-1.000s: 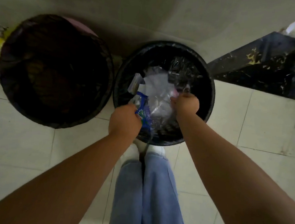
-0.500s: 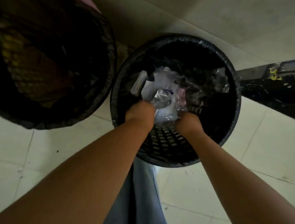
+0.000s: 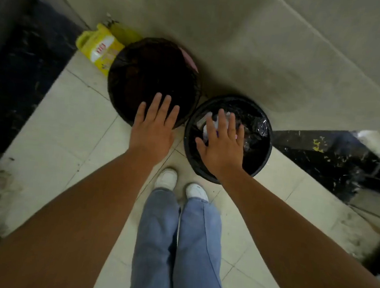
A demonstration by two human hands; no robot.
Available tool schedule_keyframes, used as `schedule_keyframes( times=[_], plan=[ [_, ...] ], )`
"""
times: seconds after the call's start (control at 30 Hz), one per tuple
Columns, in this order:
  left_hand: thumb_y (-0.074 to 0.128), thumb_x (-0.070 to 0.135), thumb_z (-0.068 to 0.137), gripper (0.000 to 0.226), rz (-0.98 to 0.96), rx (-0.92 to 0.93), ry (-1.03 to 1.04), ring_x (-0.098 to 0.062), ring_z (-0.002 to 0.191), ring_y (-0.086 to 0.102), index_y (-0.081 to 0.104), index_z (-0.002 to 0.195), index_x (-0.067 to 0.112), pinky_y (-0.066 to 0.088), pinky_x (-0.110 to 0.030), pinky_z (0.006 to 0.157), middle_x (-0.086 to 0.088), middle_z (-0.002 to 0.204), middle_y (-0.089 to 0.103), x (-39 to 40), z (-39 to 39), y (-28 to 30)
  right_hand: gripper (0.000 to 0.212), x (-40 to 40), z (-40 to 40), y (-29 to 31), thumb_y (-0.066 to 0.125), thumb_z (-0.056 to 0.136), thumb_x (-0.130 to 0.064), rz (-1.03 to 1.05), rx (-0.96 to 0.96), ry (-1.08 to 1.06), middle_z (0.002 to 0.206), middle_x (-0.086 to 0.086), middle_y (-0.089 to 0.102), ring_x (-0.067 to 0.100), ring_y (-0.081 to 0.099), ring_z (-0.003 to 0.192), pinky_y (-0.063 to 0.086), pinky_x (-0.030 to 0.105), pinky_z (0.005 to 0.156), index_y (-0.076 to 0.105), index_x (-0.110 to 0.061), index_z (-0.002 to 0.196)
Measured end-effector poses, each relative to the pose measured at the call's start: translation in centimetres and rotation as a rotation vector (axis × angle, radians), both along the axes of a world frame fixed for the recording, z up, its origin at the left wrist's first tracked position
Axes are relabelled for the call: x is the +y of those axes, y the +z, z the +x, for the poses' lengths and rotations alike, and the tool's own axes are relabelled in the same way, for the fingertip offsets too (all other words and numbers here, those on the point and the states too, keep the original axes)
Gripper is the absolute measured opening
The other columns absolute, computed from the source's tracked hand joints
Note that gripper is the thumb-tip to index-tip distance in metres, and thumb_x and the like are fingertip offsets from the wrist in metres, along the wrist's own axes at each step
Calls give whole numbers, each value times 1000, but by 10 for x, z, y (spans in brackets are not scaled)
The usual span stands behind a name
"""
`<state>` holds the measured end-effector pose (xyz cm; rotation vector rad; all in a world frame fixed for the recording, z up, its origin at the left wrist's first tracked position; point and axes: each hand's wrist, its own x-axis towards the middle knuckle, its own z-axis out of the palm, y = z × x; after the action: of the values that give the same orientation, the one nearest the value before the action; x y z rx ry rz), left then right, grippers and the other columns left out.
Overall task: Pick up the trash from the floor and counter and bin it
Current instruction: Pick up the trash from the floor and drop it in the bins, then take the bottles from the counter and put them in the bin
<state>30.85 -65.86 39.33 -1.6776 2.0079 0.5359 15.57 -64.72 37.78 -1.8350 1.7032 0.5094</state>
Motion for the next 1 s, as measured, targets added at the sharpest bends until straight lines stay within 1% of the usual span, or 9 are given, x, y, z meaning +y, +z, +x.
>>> schedule_keyframes(
  times=[0.13, 0.2, 0.3, 0.4, 0.43, 0.5, 0.57, 0.77, 1.0],
  plan=[
    [25, 39, 102, 64, -40, -41, 244, -26, 149, -12, -8, 151, 16, -1, -42, 123, -10, 161, -12, 37, 34, 59, 63, -1, 37, 55, 22, 98, -48, -72, -62, 229, 161, 7, -12, 29, -14, 148, -8, 48, 120, -2, -24, 151],
    [22, 41, 102, 64, -49, -65, 365, -25, 149, -13, -11, 151, 15, -2, -41, 123, -9, 161, -14, 65, 49, 88, 64, 5, 56, 82, 22, 97, -51, -148, -79, 344, 161, 10, -6, 31, -7, 149, -3, 49, 121, 4, -23, 151],
    [19, 43, 101, 66, -62, -102, 565, -24, 149, -14, -12, 150, 11, -4, -39, 123, -8, 161, -16, 117, 71, 129, 68, 26, 92, 124, 19, 89, -54, -225, -108, 522, 159, 15, 18, 37, 16, 146, 15, 54, 118, 26, -20, 148],
    [16, 44, 101, 66, -89, -163, 747, -23, 149, -15, -14, 150, 10, -4, -38, 123, -8, 160, -18, 181, 90, 169, 64, 62, 133, 168, 29, 84, -51, -292, -125, 699, 144, 16, 48, 38, 46, 132, 39, 58, 104, 53, -18, 133],
    [16, 44, 101, 66, -101, -173, 819, -23, 149, -15, -14, 150, 10, -4, -37, 123, -8, 160, -18, 205, 95, 182, 64, 79, 148, 184, 28, 86, -51, -272, -159, 766, 149, 16, 41, 38, 39, 137, 33, 57, 109, 47, -18, 138],
    [17, 43, 101, 66, -128, -195, 965, -23, 149, -15, -14, 150, 9, -4, -37, 123, -8, 160, -17, 257, 104, 206, 64, 115, 176, 203, 24, 94, -51, -220, -200, 939, 161, 10, 3, 32, 2, 149, 5, 51, 120, 15, -23, 150],
    [18, 42, 102, 66, -152, -214, 1106, -23, 149, -14, -13, 150, 9, -4, -36, 123, -9, 160, -16, 313, 108, 230, 63, 156, 200, 224, 24, 97, -50, -219, -247, 1080, 161, 5, -12, 27, -13, 148, -7, 48, 120, 0, -26, 151],
    [24, 41, 101, 66, -209, -306, 1516, -23, 149, -11, -5, 151, 8, -2, -37, 123, -10, 161, -11, 499, 74, 290, 63, 328, 234, 298, 27, 98, -46, -294, -445, 1442, 162, 5, -4, 25, -9, 149, -5, 44, 121, 4, -22, 151],
    [27, 37, 101, 64, -295, -453, 1917, -23, 150, -10, -2, 152, 9, -2, -38, 123, -9, 161, -10, 728, -34, 364, 61, 570, 177, 361, 35, 98, -40, -210, -633, 1815, 161, 8, 8, 24, 1, 150, 1, 42, 122, 15, -15, 150]
  ],
)
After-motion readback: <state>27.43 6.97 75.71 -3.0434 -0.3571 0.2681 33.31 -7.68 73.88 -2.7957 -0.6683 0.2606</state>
